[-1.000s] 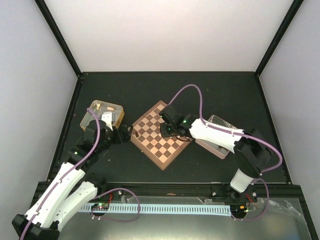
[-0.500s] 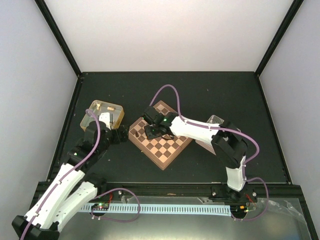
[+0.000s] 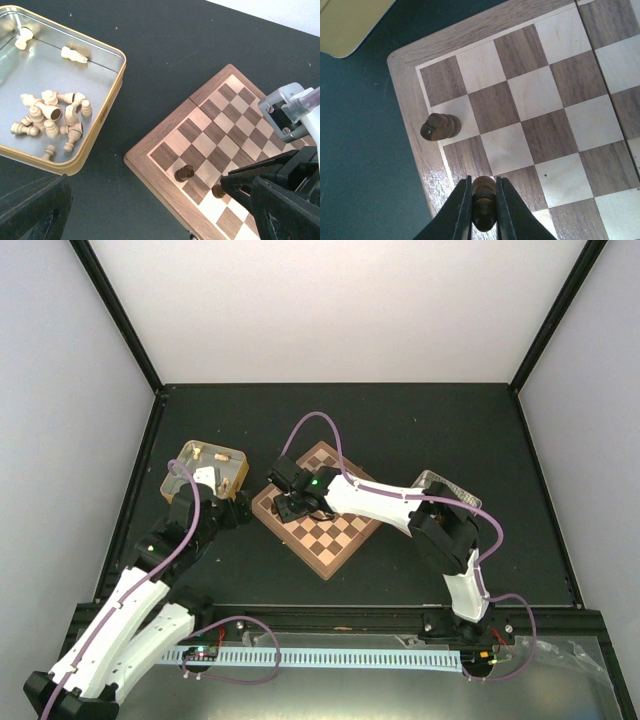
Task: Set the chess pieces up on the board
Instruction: Place the chess piece on the chessboard, then adjust the chess piece on the chessboard.
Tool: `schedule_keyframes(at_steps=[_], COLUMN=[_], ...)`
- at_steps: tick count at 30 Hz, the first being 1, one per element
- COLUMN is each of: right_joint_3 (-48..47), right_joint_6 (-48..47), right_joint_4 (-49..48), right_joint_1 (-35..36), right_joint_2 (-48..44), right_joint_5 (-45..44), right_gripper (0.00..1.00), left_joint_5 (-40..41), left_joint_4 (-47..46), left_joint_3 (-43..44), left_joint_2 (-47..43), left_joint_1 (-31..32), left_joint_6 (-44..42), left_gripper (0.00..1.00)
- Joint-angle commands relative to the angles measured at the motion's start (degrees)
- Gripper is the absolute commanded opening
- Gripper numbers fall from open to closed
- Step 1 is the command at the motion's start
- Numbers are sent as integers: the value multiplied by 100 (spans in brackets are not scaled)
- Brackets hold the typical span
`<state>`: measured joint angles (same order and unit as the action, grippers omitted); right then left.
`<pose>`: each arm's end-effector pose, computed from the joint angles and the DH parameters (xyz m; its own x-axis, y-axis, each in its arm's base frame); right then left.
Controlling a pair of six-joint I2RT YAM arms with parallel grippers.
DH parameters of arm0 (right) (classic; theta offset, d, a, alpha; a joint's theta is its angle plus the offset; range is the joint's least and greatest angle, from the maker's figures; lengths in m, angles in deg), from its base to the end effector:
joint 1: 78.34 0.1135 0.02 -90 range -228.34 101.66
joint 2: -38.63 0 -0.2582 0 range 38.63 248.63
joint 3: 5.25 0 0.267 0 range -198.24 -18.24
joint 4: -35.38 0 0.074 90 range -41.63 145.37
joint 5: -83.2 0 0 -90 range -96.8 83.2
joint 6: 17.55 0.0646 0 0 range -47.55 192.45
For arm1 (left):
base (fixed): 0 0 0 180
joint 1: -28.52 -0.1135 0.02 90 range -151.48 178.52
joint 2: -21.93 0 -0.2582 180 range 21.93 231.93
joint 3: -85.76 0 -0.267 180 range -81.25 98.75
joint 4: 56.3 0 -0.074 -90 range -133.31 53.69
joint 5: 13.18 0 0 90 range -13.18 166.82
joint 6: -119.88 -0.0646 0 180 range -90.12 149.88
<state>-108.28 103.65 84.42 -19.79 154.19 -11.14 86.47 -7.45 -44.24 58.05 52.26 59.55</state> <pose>0.2431 0.3881 0.1668 -0.8234 -0.3563 -0.4417 -0.4738 0.8599 0.1897 0.1723 -0.0639 0.2508 -0.5901 -0.2736 -0.7596 -0.0241 0.9464 -0.3222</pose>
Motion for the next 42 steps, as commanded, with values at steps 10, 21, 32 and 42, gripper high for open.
schedule_keyframes(at_steps=[10,21,32,42], right_joint_3=[305,2522,3525,3803], right_joint_6=[200,1291,1396,1310], right_joint_4=[-423,-1509,-1764,-1787], right_joint_1=[-45,-770,-1046,-1146], right_joint_2=[-433,-2211,-2889,-3182], right_joint_5=[195,-159,-274,-401], right_gripper=[32,31,30,29], left_joint_5=[-876,-2650,-2418,-1872], left_joint_4=[14,-273,-89,84], left_joint_3=[164,495,1072,1519], left_joint_2=[351,1816,3446,4425], left_joint_1=[-10,62,521,657], left_joint_6=[-138,-208,160,310], left_gripper=[99,75,48,30])
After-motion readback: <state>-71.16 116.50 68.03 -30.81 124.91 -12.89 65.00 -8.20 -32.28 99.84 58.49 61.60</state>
